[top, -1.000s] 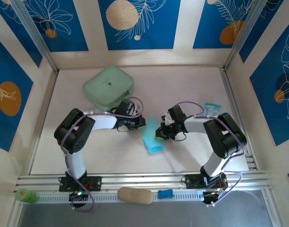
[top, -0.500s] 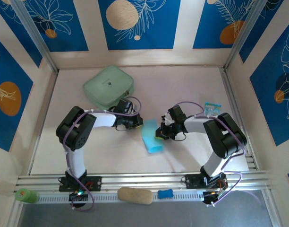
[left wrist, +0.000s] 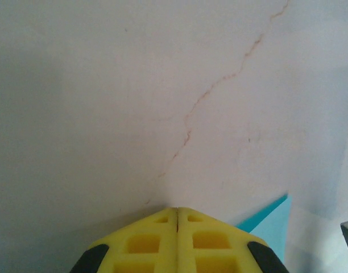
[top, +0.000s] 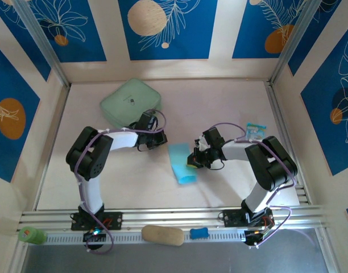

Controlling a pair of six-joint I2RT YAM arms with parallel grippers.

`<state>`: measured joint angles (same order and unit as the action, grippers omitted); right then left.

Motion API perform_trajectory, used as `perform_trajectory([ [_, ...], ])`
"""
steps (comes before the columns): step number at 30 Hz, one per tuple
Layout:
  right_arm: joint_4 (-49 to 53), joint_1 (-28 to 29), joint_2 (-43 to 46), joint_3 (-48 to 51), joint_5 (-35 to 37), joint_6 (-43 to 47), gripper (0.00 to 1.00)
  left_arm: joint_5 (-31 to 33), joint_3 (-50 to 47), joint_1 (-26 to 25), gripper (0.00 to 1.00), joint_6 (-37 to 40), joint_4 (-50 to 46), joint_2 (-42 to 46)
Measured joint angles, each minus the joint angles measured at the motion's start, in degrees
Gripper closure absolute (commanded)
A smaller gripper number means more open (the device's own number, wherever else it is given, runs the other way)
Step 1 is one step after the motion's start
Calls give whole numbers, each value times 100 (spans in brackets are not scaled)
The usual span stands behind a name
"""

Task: Fold a paper plane with a square sheet of paper (pick it up from the middle)
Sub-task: First fold the square sheet of paper in half at the center of the table.

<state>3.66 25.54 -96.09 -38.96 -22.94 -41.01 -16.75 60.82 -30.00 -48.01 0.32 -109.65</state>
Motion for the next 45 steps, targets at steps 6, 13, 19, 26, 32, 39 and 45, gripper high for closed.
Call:
perform_trajectory([
  [6,-195,57,72,111,55,-234,100,46,-35,-61,100,15,-223,474],
  [13,-201,70,107,122,140,-345,100,-568,-234,-612,100,7,-63,1058],
  [19,-199,70,107,122,146,-358,100,-1318,-922,-1051,100,-334,350,1040],
  [26,-197,70,107,122,149,-358,100,-1676,-1113,-1054,100,-621,732,745],
  [32,-199,70,107,122,149,-358,100,-1716,-1296,-1054,100,-518,697,590],
  [39,-225,70,109,144,146,-358,100,-1593,-1414,-1056,100,-11,474,603],
  [45,-258,70,129,160,157,-358,100,-1344,-1462,-1091,100,160,166,852],
])
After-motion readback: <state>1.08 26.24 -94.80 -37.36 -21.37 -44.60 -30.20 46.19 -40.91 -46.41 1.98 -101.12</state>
